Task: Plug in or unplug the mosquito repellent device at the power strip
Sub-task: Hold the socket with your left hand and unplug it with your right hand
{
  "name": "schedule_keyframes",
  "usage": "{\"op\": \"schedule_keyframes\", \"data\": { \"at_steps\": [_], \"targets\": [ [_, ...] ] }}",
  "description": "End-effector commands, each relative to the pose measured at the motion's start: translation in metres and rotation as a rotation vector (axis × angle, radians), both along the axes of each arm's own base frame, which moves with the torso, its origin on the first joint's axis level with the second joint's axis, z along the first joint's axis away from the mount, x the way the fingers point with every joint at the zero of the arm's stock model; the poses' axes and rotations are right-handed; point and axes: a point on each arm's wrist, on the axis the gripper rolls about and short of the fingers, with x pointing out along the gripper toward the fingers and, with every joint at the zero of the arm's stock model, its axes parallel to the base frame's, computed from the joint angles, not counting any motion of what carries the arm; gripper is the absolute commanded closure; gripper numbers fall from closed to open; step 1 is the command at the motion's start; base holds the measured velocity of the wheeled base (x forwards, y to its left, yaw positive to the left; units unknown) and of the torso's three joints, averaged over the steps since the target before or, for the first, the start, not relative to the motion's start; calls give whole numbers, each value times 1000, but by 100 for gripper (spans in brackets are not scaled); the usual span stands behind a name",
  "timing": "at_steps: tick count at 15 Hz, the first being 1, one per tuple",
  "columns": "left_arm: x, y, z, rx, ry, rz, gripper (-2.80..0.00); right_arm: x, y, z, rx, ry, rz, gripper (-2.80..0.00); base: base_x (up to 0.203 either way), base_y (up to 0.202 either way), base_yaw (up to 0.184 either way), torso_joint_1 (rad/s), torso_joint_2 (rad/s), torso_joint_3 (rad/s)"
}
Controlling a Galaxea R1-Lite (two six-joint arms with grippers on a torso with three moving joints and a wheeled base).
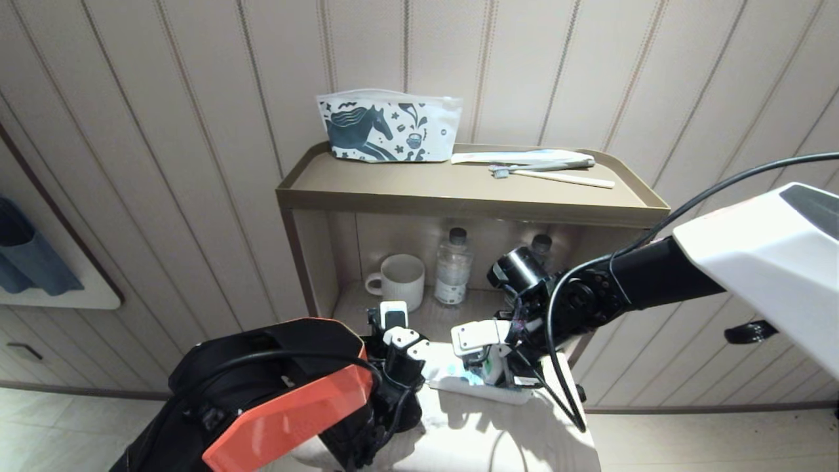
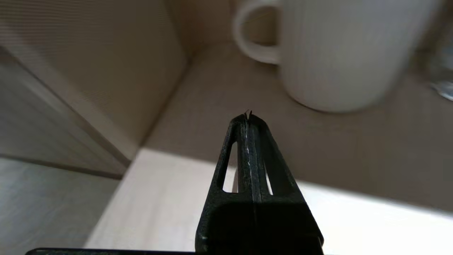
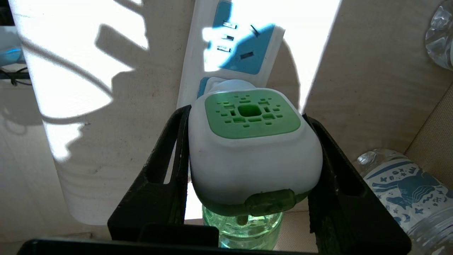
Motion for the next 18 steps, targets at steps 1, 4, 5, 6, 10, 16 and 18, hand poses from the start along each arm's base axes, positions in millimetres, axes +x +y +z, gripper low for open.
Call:
{"op": "schedule_keyframes", "data": {
  "at_steps": [1, 4, 5, 6, 10, 16, 18],
  "targets": [
    [0, 0, 3, -10, -10, 7, 0, 0, 0, -1, -4, 2, 6, 0, 0, 0, 0, 0, 0, 0],
    [8, -2, -1, -10, -12, 19, 0, 1, -1, -1, -4, 3, 3, 0, 0, 0, 0, 0, 0, 0],
    [4, -9, -3, -4, -8, 7, 0, 1, -1, -1, -4, 2, 3, 0, 0, 0, 0, 0, 0, 0],
    [4, -10, -3, -2, -7, 6, 0, 1, -1, -1, -4, 2, 3, 0, 0, 0, 0, 0, 0, 0],
    [3, -10, -4, -1, -6, 6, 0, 1, -1, -1, -3, 1, 3, 0, 0, 0, 0, 0, 0, 0],
    [-12, -37, 2, -4, -12, -45, 0, 2, -1, -1, 0, 2, 2, 0, 0, 0, 0, 0, 0, 0],
    [-12, -37, 2, -4, -12, -45, 0, 2, -1, -1, 0, 2, 2, 0, 0, 0, 0, 0, 0, 0]
  ]
}}
